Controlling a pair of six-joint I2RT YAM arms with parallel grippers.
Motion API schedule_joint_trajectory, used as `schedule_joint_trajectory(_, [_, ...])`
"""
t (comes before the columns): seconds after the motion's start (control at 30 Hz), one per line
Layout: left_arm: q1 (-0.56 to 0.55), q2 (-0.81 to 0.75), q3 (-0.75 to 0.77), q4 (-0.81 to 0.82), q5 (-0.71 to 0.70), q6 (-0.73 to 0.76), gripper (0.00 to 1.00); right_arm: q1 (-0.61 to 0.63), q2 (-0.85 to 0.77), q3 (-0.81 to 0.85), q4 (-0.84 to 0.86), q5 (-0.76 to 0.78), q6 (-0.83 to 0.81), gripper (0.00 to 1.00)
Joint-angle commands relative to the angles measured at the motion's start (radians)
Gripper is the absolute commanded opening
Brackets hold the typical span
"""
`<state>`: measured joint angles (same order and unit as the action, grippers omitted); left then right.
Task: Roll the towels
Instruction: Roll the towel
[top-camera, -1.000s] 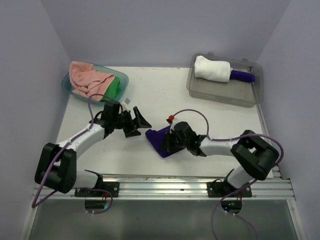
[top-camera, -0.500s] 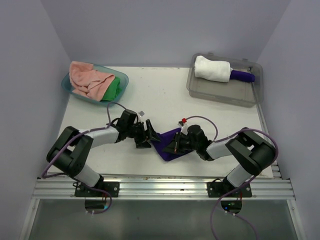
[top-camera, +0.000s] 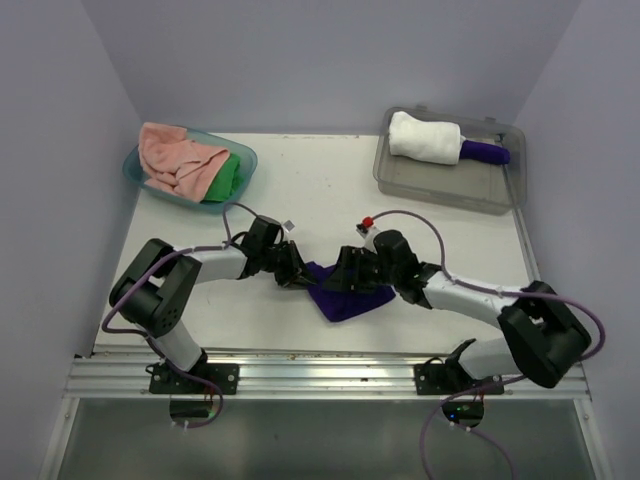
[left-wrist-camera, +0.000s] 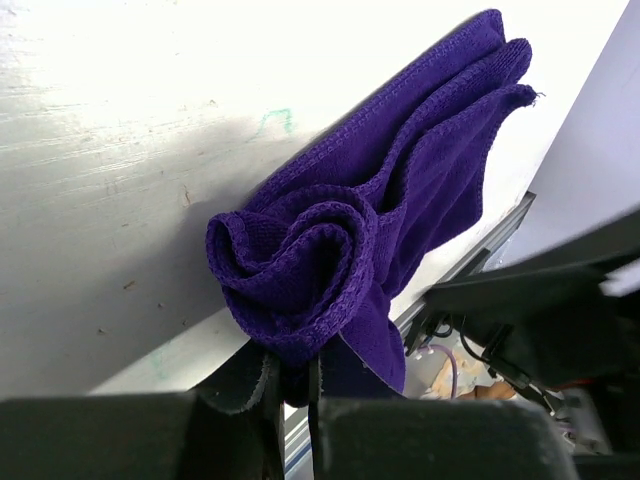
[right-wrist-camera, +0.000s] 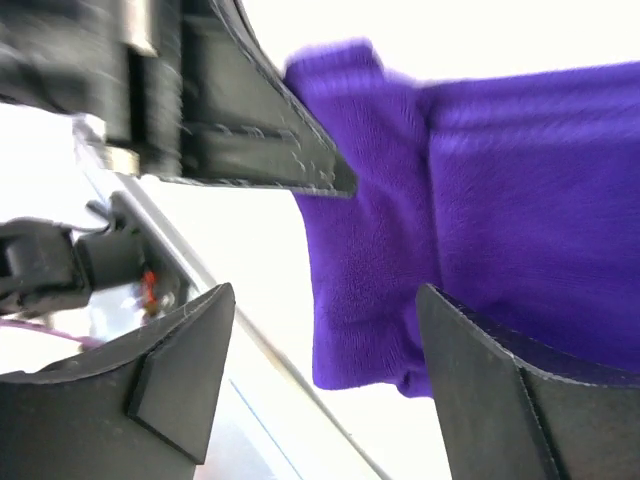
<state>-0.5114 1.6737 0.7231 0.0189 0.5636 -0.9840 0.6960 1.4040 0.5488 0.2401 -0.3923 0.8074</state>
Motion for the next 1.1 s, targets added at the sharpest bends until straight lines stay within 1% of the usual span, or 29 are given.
schedule_joint_trajectory(0.0, [-0.001,0.006,0.018,0.003,-0.007,0.016,0.0,-0.05,-0.155,0.097,-0.352,0.184,-0.195,0.78])
schedule_joint_trajectory(0.03, [-0.001,0.0,0.013,0.003,-0.005,0.013,0.0,-0.061,-0.18,0.108,-0.381,0.205,-0.214,0.79])
schedule_joint_trajectory(0.07, [-0.001,-0.005,0.01,0.007,-0.002,0.013,0.0,-0.072,-0.198,0.121,-0.454,0.287,-0.23,0.8])
schedule_joint_trajectory(0.1, [-0.001,-0.009,0.009,0.01,-0.001,0.008,0.0,-0.096,-0.209,0.152,-0.493,0.321,-0.261,0.79])
schedule_joint_trajectory(0.17, [-0.003,-0.023,0.009,0.007,0.001,0.007,0.0,-0.127,-0.185,0.183,-0.568,0.389,-0.287,0.76])
schedule_joint_trajectory(0.2, [-0.003,-0.028,0.009,0.004,-0.001,0.008,0.0,-0.157,-0.145,0.203,-0.612,0.412,-0.307,0.75])
schedule_joint_trajectory(0.3, [-0.001,-0.04,0.015,-0.016,-0.004,0.019,0.0,-0.191,-0.071,0.223,-0.63,0.397,-0.344,0.75])
schedule_joint_trajectory(0.33, [-0.003,-0.043,0.019,-0.017,-0.008,0.025,0.0,-0.191,-0.025,0.221,-0.622,0.397,-0.352,0.76])
schedule_joint_trajectory(0.43, [-0.001,-0.045,0.021,-0.056,-0.011,0.039,0.0,-0.191,0.038,0.212,-0.59,0.395,-0.366,0.76])
schedule_joint_trajectory(0.5, [-0.001,-0.054,0.019,-0.065,-0.011,0.047,0.0,-0.19,0.065,0.201,-0.558,0.362,-0.373,0.72])
schedule_joint_trajectory(0.6, [-0.003,-0.065,0.019,-0.085,-0.01,0.061,0.0,-0.19,0.098,0.198,-0.535,0.359,-0.375,0.52])
schedule_joint_trajectory(0.63, [-0.001,-0.072,0.013,-0.089,-0.011,0.067,0.0,-0.19,0.104,0.203,-0.535,0.383,-0.37,0.29])
schedule_joint_trajectory(0.67, [-0.003,-0.077,0.013,-0.096,-0.01,0.073,0.0,-0.191,0.116,0.209,-0.536,0.389,-0.363,0.19])
schedule_joint_trajectory(0.7, [-0.001,-0.083,0.01,-0.103,-0.01,0.077,0.0,-0.19,0.13,0.226,-0.539,0.389,-0.358,0.13])
schedule_joint_trajectory(0.73, [-0.001,-0.092,0.006,-0.106,-0.008,0.082,0.0,-0.191,0.144,0.238,-0.541,0.424,-0.353,0.02])
schedule_joint_trajectory(0.77, [-0.001,-0.098,0.004,-0.108,-0.007,0.088,0.0,-0.193,0.188,0.249,-0.544,0.432,-0.344,0.0])
schedule_joint_trajectory(0.93, [0.001,-0.105,0.01,-0.172,-0.028,0.136,0.0,-0.196,0.318,0.333,-0.538,0.446,-0.324,0.0])
schedule_joint_trajectory(1.07, [-0.001,-0.075,0.002,-0.139,-0.007,0.133,0.0,-0.201,0.383,0.378,-0.522,0.46,-0.336,0.0])
